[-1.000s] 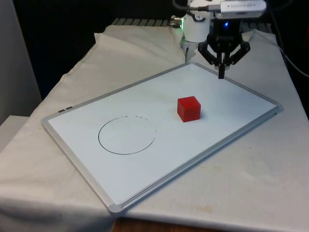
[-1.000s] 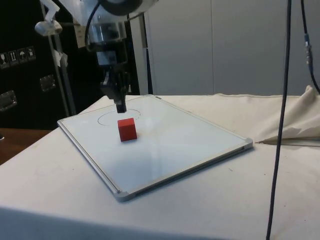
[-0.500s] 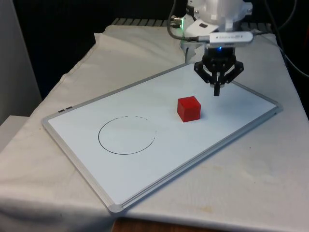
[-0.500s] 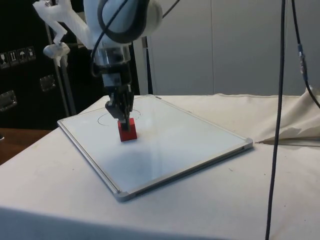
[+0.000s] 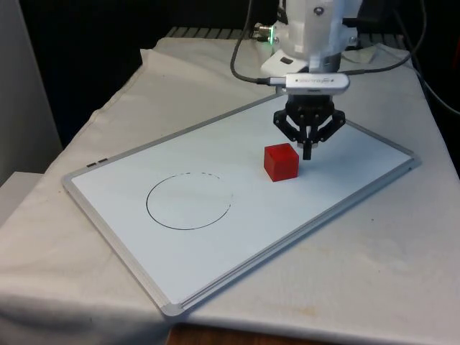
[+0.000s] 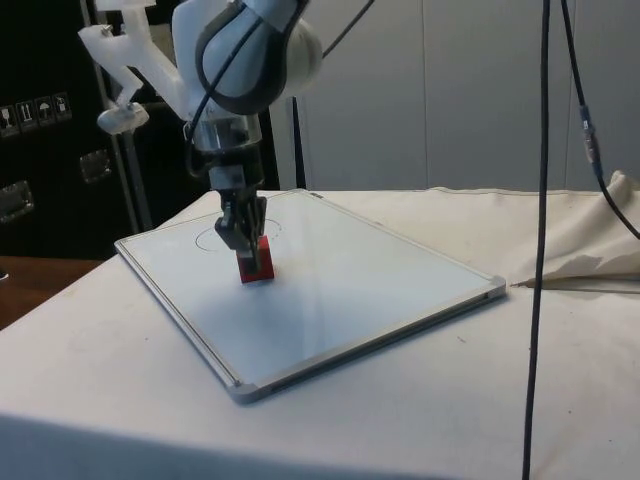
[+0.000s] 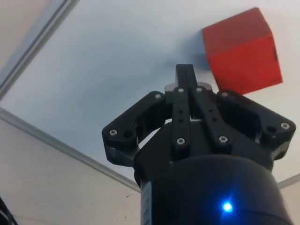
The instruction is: Push the cube into the marked area.
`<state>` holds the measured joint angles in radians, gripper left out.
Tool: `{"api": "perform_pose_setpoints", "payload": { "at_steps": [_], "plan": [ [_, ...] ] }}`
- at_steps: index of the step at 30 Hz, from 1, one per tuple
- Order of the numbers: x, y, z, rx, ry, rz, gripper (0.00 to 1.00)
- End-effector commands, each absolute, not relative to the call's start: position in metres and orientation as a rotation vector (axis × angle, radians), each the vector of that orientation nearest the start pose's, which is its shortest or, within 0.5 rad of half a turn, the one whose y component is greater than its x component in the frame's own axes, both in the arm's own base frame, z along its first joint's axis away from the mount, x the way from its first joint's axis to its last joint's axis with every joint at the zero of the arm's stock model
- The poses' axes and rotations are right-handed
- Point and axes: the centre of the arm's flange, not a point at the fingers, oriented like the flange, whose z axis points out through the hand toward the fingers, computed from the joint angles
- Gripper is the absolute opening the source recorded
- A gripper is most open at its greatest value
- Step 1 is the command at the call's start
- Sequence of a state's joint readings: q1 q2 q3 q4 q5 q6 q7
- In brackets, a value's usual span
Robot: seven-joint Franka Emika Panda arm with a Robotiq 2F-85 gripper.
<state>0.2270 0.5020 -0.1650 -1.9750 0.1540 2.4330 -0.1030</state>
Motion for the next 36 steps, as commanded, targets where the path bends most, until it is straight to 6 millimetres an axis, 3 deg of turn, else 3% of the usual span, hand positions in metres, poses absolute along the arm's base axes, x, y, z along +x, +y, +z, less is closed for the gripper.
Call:
{"api": "perform_pose_setpoints", "payload": {
  "at_steps": [1,23,36],
  "plan": [
    [0.609,0.037,0.211,-3.123,-0.118,0.050,0.00],
    [0.611,0.004,0.209,-3.162,-0.247,0.069,0.00],
    [0.652,-0.005,0.201,-3.172,-0.270,0.025,0.00]
  ]
}}
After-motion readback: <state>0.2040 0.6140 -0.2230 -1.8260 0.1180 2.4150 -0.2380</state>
